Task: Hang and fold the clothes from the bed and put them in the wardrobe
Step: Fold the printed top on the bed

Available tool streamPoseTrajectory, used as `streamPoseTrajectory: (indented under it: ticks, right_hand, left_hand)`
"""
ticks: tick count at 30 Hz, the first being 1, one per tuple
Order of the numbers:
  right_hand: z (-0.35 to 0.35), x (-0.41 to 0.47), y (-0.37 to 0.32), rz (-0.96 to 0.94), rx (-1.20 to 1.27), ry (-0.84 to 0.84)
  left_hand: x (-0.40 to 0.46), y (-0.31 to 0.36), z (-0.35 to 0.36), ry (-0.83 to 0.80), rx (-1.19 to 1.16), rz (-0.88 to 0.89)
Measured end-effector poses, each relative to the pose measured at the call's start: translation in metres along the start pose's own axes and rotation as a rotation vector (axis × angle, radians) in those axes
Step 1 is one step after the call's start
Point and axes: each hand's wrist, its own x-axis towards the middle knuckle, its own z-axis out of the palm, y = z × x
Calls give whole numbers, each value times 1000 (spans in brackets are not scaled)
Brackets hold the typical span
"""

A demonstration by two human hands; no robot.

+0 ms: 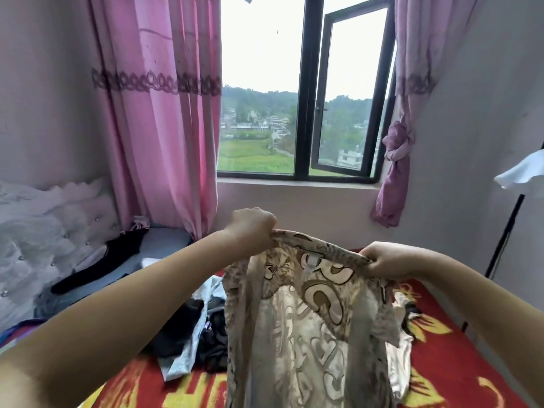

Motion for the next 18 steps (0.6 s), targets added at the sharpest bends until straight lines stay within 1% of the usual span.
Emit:
streamPoseTrajectory:
  ticks: [1, 2, 3, 5, 6, 7, 8, 9, 10, 12, 14, 15, 16, 17, 18]
  right_hand:
    - [1, 0, 0, 34, -83, 75]
    - [2, -1, -1, 54, -156, 156]
    - [3, 0, -1, 56, -208, 238]
    - [6, 0, -1, 43, -208, 363]
    - [6, 1, 0, 57, -191, 388]
    - [4, 0, 1, 93, -192, 375]
    - [3, 0, 1, 140, -183, 323]
    - [2, 0, 0, 178, -111, 259]
    - [2, -1, -2, 198, 42, 201]
    - [1, -4, -8, 212, 513, 168]
    - [-4, -5, -12, 188, 923, 175]
    - [-8, -7, -15, 161, 1071, 167]
    - [-13, -10, -16, 115, 1157, 152]
    - [-17, -12, -16, 51, 1170, 119]
    - [-21, -15, -14, -12, 1127, 74]
  left_hand:
    - [1, -1, -1, -30, 25, -9]
    - [2, -1, -1, -78, -2, -25]
    - [3, -2, 0, -138, -99, -46]
    - [4, -3, 2, -243, -427, -110]
    - [3, -3, 2, -278, -604, -163]
    - [3, -4, 3, -305, -770, -224]
    - [2, -4, 3, -333, -928, -289]
    - [0, -6, 5, -362, -1078, -355]
    - [-1, -7, 8, -392, -1215, -416]
    - [-4, -5, 13, -455, -1460, -505]
    - [-5, -3, 12, -491, -1659, -534]
    - [-5, -3, 10, -496, -1743, -512]
    - [-5, -3, 8, -496, -1796, -457]
    - [-5, -6, 6, -482, -1783, -378]
    - [-5, -8, 5, -453, -1689, -294]
